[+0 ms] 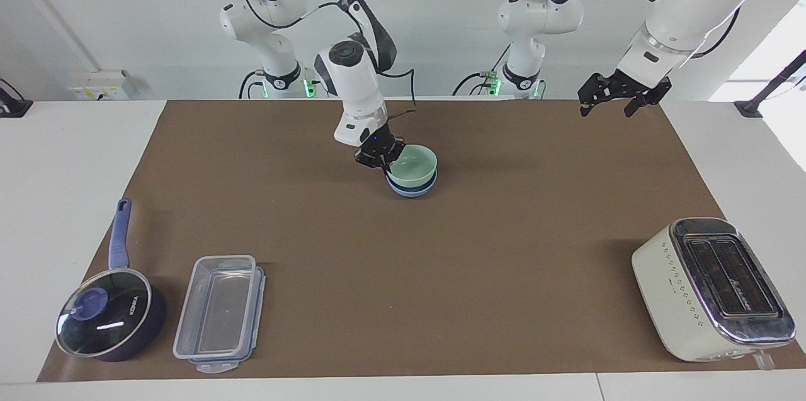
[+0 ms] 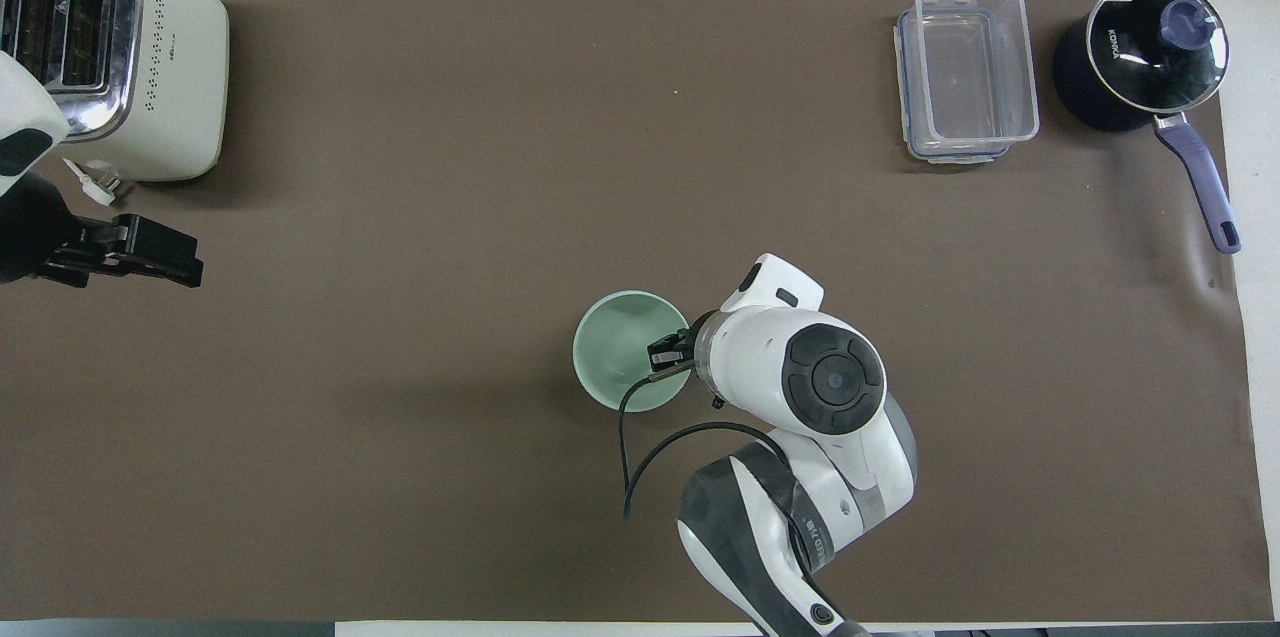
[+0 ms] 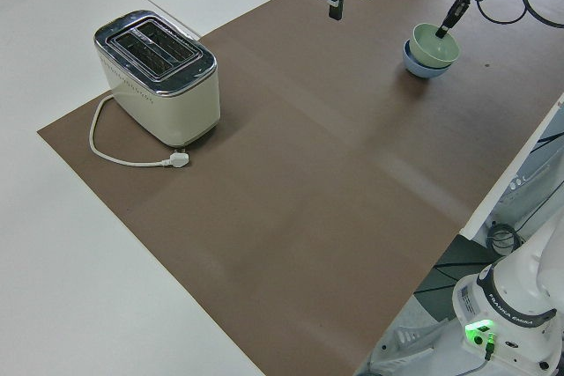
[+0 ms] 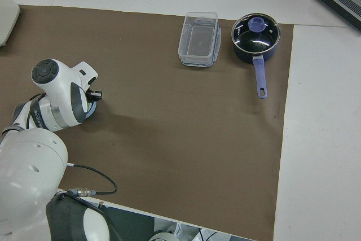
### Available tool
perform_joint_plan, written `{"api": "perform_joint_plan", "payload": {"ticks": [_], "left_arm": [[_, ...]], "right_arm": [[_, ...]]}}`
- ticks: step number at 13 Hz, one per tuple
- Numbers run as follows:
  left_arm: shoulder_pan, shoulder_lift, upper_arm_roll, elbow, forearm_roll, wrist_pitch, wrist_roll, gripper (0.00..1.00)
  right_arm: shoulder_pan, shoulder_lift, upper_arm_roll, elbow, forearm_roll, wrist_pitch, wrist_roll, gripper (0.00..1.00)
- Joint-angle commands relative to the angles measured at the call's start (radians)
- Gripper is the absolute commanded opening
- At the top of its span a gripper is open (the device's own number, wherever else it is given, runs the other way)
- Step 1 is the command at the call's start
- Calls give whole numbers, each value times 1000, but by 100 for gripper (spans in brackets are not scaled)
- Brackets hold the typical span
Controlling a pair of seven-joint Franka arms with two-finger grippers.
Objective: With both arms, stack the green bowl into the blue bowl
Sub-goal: 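Lower the green bowl into the blue bowl with the right gripper, then open the right gripper and pull it back from the bowls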
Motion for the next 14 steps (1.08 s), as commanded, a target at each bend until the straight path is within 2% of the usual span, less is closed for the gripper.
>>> {"api": "perform_joint_plan", "payload": {"ticks": [1, 2, 3, 4, 6, 11, 14], "left_arm": [[2, -20, 0, -17, 24, -3, 0, 100], [4, -20, 1, -16, 24, -1, 0, 100], [5, -20, 3, -17, 24, -1, 0, 100], [5, -20, 6, -16, 24, -1, 2, 100], [5, -20, 6, -17, 24, -1, 2, 100], [5, -20, 8, -17, 24, -1, 2, 100], [5, -20, 6, -17, 24, -1, 2, 100]], "right_arm": [[-6, -4, 0, 3, -15, 1, -15, 0], [-6, -4, 0, 5, -15, -2, -11, 0], [-7, -4, 0, 5, -15, -2, -11, 59], [-6, -7, 0, 7, -15, -2, -6, 100], [-34, -56, -6, 23, -14, -64, -8, 100], [-241, -216, -7, 53, -14, -273, -14, 100], [-387, -265, -9, 53, -15, -378, -20, 100]]}}
